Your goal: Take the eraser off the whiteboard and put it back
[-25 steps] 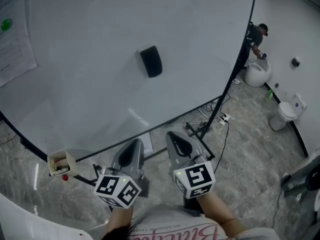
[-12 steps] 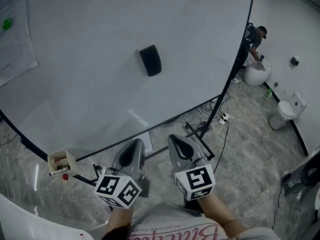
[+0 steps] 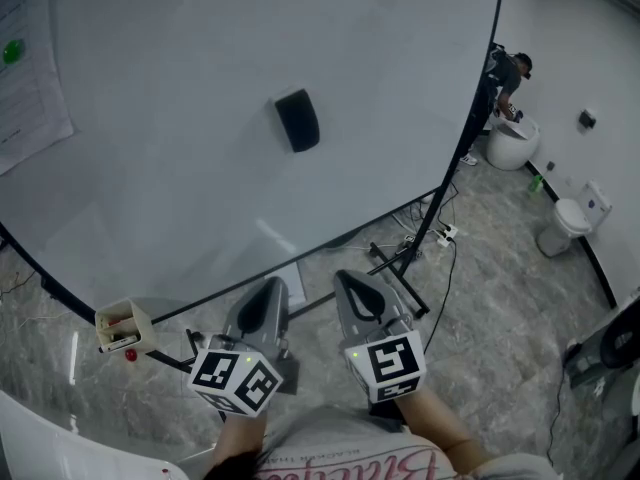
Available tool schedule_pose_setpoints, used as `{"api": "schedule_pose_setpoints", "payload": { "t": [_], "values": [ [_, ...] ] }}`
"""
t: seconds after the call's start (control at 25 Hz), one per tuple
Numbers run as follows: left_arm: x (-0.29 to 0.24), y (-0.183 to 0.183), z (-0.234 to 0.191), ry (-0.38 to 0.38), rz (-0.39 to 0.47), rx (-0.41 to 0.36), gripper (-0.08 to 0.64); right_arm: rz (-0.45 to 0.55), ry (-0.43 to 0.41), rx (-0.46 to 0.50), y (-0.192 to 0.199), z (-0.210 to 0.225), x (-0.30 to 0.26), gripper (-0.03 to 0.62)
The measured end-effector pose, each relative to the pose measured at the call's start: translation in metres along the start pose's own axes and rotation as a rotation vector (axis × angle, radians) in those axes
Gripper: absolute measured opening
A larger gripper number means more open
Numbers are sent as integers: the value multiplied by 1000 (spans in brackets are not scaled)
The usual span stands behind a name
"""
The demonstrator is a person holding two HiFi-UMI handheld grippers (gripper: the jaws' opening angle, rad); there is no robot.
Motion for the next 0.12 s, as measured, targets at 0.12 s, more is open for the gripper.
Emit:
{"api": "schedule_pose_setpoints", "payload": {
  "t": [0.12],
  "values": [
    [0, 0, 5, 0, 0, -1, 0, 0, -6, 5, -1, 0, 4, 0]
  ]
}}
Point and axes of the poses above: the fingertips, and each gripper's own axes: x backward along the fingers, z to its right, y out of its underside, the point moved 10 cm from there along x, backward along the fingers, and after that the axes turned 10 degrees about -x, right-handed, at the moved point
